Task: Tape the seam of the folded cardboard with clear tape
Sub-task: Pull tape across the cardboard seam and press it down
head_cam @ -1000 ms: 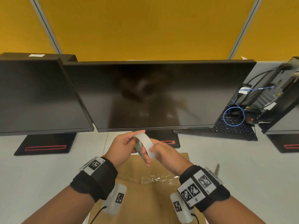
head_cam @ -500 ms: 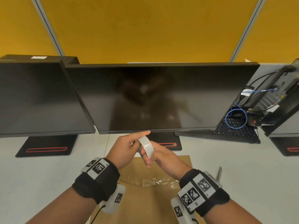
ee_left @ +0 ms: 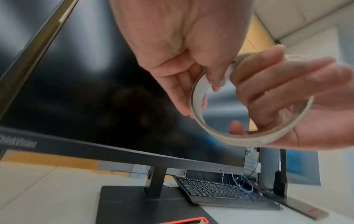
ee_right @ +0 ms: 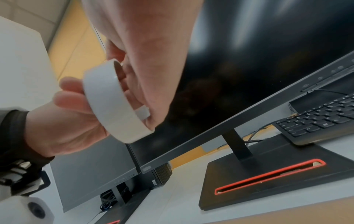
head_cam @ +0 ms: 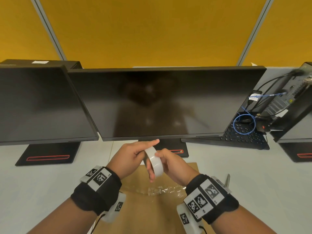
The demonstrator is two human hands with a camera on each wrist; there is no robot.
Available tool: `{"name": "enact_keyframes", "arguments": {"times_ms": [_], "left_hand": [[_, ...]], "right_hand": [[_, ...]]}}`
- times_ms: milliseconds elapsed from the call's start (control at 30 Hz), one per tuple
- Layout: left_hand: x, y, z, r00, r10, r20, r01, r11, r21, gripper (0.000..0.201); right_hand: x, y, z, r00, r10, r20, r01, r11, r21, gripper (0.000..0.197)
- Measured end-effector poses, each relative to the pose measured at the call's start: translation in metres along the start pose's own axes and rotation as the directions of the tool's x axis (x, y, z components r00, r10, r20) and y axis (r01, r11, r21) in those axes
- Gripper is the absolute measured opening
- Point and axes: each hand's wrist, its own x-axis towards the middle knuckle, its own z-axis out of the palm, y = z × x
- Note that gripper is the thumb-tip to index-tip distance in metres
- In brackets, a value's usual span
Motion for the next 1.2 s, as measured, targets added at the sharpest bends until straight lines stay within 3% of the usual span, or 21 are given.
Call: {"name": "enact_keyframes", "arguments": {"times_ms": [167,300,500,800,1067,1200], "left_hand": [[-0.003,0.0,0.001,0.998,0.056,0.036,-0.059,0.995,0.084,0.052],[-0.004,-0.003,0.002,0.998,0.061,0.002,-0.061,0.993,0.104,0.054],[-0.004,0.0,0.001,0.993,0.096,0.067,-0.108,0.974,0.202,0.048],[-0.005,0.0,0.0,0.978,0.132,0.164,-0.179,0.932,0.315,0.055],[-0.003,-0.001,-0.003,0.968,0.112,0.226,-0.189,0.916,0.355,0.048],[-0.002,0.003,-0.005,0.959,0.108,0.261,-0.205,0.903,0.377,0.05]], "right_hand": [[-0.001,0.005,-0.002,0.999,0.04,0.013,-0.041,0.994,0.101,0.039],[-0.004,0.005,0.002,1.0,-0.009,0.015,0.007,0.994,0.112,0.024],[-0.004,0.011,0.002,0.997,0.078,0.014,-0.079,0.988,0.131,0.041],[-0.011,0.006,-0.001,0.991,0.134,0.029,-0.137,0.983,0.125,0.031],[-0.016,0.005,0.001,0.986,0.163,0.014,-0.163,0.987,-0.005,0.045],[-0.016,0.009,0.001,0.987,0.163,-0.008,-0.162,0.985,0.066,0.031]]}}
